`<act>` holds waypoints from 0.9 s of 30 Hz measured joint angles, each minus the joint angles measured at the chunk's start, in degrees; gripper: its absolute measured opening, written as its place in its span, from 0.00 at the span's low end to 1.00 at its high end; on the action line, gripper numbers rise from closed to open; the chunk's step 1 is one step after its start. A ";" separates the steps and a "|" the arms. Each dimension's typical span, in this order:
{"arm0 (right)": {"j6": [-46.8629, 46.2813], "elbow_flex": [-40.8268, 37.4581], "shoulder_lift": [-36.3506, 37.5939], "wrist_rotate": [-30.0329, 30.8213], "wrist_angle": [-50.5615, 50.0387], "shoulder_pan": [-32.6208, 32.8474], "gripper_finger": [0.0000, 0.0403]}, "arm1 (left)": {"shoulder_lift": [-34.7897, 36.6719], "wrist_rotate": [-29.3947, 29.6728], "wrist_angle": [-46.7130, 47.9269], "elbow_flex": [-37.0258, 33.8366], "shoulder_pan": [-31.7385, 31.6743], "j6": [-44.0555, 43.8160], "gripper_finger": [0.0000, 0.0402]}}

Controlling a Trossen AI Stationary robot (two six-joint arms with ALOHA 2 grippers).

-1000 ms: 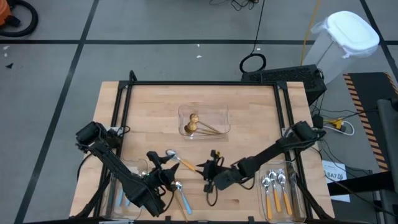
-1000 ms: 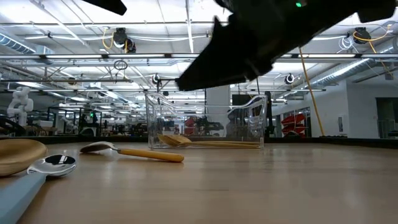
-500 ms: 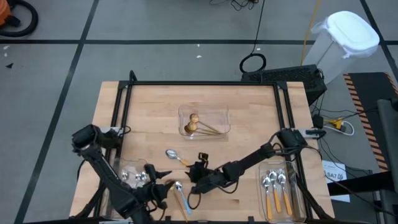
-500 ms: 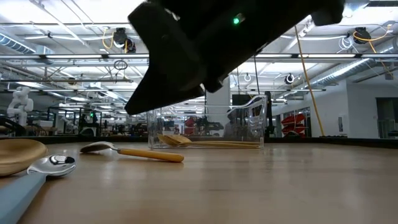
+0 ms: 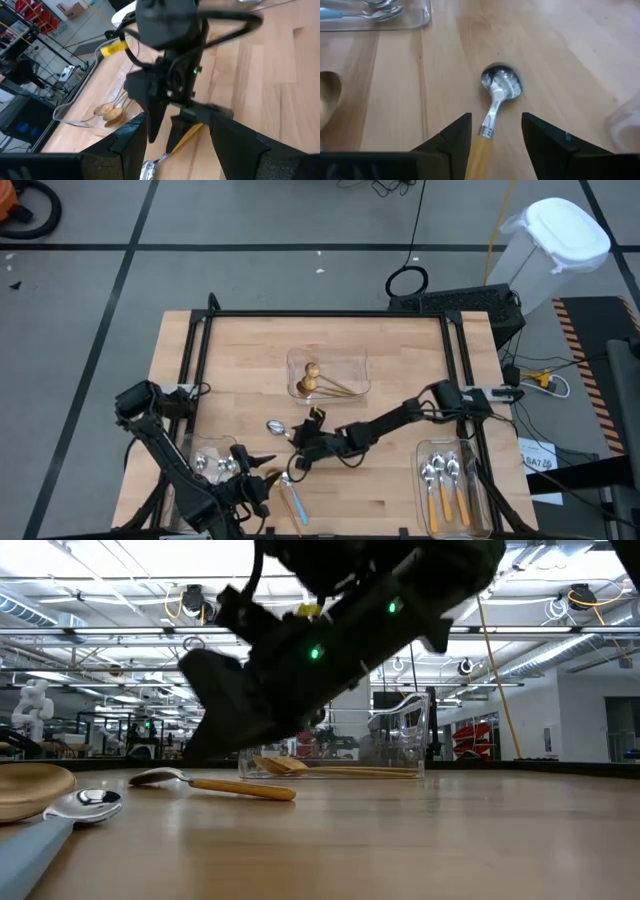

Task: Sort silverware by color (type)
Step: Put the yellow spoon into the bottom right transparent bin

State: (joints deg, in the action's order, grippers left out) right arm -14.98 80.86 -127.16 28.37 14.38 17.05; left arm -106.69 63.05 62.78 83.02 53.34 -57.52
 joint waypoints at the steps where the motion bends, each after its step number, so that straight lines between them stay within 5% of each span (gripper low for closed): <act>1: -0.37 -0.02 -0.57 -0.04 0.75 -0.22 0.42 | 0.00 0.00 -0.06 0.00 0.00 -0.05 0.53; 13: -3.99 0.08 -3.88 0.06 1.63 -0.45 0.40 | 0.00 1.37 0.29 0.00 0.44 0.48 0.53; 22: -3.48 0.09 -3.90 -0.34 0.06 -0.42 0.11 | 0.00 1.79 0.33 0.00 0.44 0.55 0.53; 27: -3.59 0.08 -3.16 -0.79 -1.31 0.31 0.10 | 0.00 2.95 0.31 0.00 0.44 0.25 0.53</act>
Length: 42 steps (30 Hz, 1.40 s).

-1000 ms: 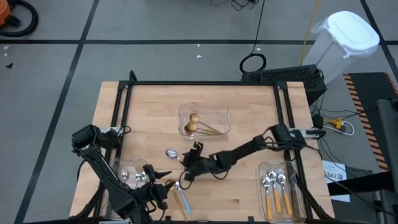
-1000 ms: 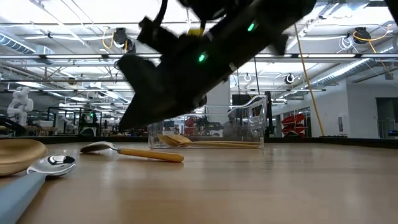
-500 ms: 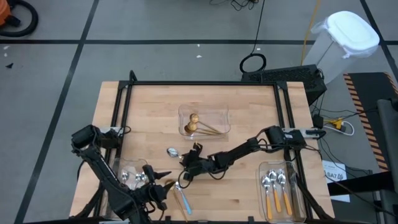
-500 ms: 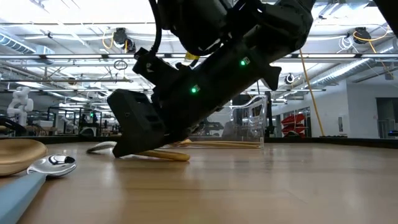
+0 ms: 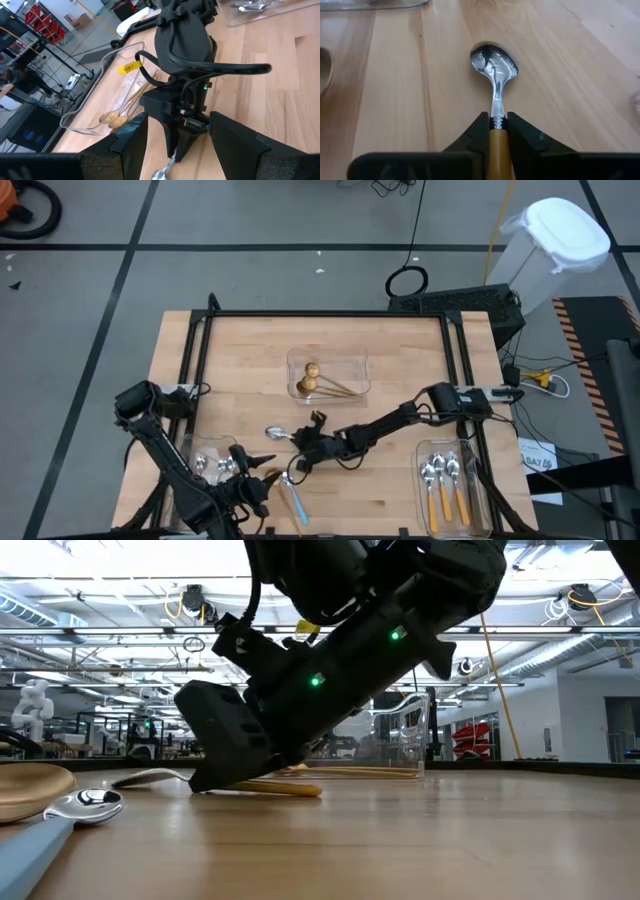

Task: Sort silverware by color (type)
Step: Put the yellow spoon into the bottom right transparent bin

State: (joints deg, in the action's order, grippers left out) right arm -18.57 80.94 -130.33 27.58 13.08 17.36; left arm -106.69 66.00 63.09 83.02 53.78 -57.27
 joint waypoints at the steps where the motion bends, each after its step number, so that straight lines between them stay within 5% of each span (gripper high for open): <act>1: -0.28 -0.07 0.50 -0.35 -0.34 0.40 0.10 | 0.00 0.00 0.00 0.00 0.00 -0.15 0.53; 9: 2.66 -0.19 8.78 0.75 -8.40 5.51 0.10 | 0.00 0.03 -0.28 0.00 0.00 -0.49 0.53; 20: -3.35 -0.15 21.48 17.89 -31.31 15.29 0.10 | 0.00 1.25 -0.24 -0.02 0.00 0.02 0.53; 27: -15.98 -0.15 24.92 25.49 -42.76 23.62 0.10 | 0.00 2.51 -2.16 -0.02 0.00 0.20 0.53; 42: -25.33 -1.79 24.86 31.25 -38.64 32.22 0.10 | 0.00 3.02 -18.16 -0.02 -0.11 17.74 0.53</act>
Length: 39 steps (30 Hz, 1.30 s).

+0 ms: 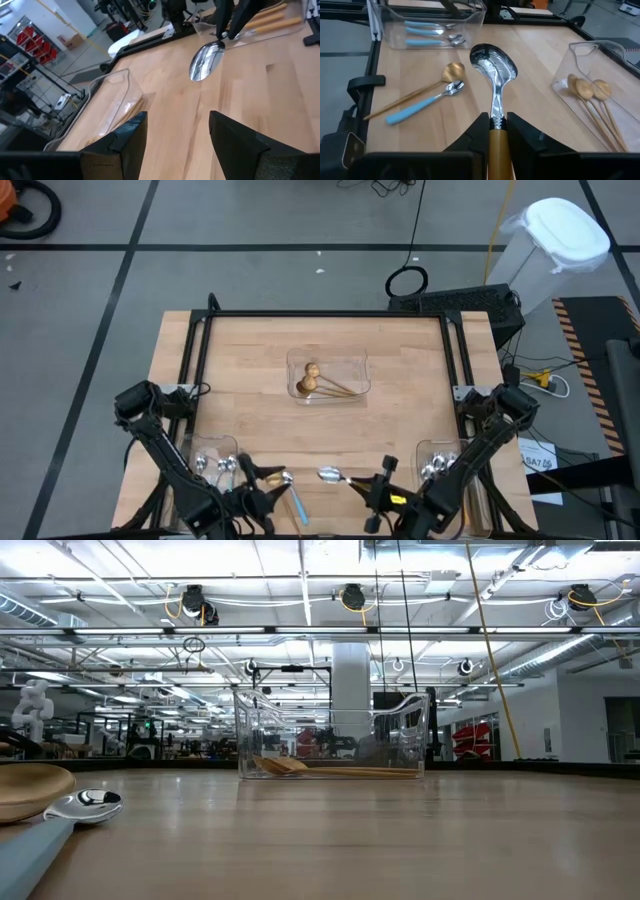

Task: Sort silverware by color (type)
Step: Put the yellow spoon into the bottom right transparent bin

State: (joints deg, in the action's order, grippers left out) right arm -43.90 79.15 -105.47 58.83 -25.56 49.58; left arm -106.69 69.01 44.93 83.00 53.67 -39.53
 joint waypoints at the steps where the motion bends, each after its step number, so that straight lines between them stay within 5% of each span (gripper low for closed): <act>1: -0.22 0.00 0.00 0.05 -0.19 0.11 0.10 | 0.00 -0.02 -0.56 0.00 0.00 0.66 0.53; 12: -1.06 -0.02 2.78 -2.21 -1.82 -0.02 0.10 | -2.38 0.09 -9.36 0.02 -1.84 10.37 0.54; 22: -1.08 -0.02 9.32 -5.38 -10.74 0.22 0.10 | -5.70 4.80 -22.56 -0.04 -4.53 27.75 0.76; 28: -1.29 -0.43 9.79 -4.64 -11.91 0.61 0.10 | -5.68 2.80 -33.21 -0.02 -6.45 40.30 0.78; 39: 2.07 -3.72 9.75 -3.12 -3.81 0.79 0.00 | -5.64 -3.20 -36.58 0.00 -10.51 41.05 0.78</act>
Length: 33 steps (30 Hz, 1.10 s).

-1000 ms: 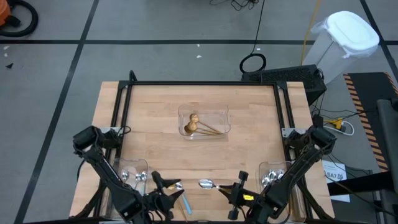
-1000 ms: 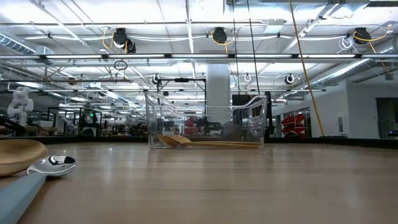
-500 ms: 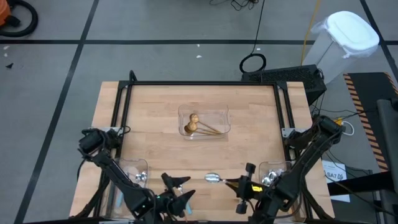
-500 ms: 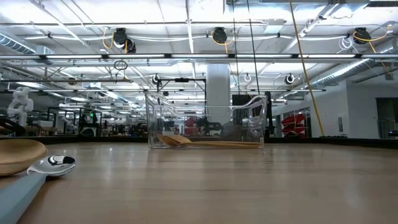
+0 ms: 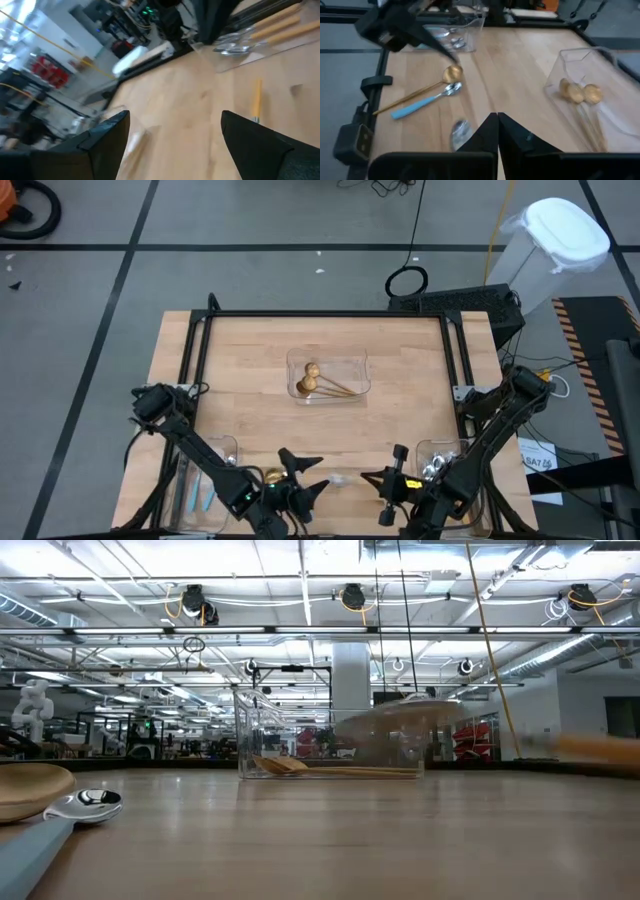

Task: Sort silverware by color (type)
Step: Put the yellow spoon into the bottom right transparent bin

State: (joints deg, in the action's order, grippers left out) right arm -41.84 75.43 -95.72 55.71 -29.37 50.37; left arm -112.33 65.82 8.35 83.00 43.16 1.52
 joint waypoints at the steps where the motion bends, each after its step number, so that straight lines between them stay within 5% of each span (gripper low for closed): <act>1: 0.29 0.01 0.00 0.49 -0.03 0.00 0.00 | 0.00 -1.32 0.00 0.00 -0.40 -0.78 0.78; 6: 0.70 0.01 -0.88 -0.81 -1.43 -0.84 0.00 | -1.09 -3.93 1.61 0.04 -1.77 -5.20 0.78; 13: 1.43 0.03 -7.48 -13.86 2.81 -2.64 0.05 | -1.01 -4.06 6.63 0.02 -0.62 -12.49 0.78; 20: 3.68 0.01 -10.84 -27.35 7.58 -2.67 0.15 | -1.01 -4.19 9.29 0.02 0.90 -16.78 0.78; 33: 7.48 0.02 -18.22 -38.09 16.38 -6.70 0.39 | -1.01 -4.35 9.58 0.02 1.20 -17.35 0.78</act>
State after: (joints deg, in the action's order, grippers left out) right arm -34.36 75.45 -113.94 17.61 -12.99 43.67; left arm -113.34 61.47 17.93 83.02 44.35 -15.83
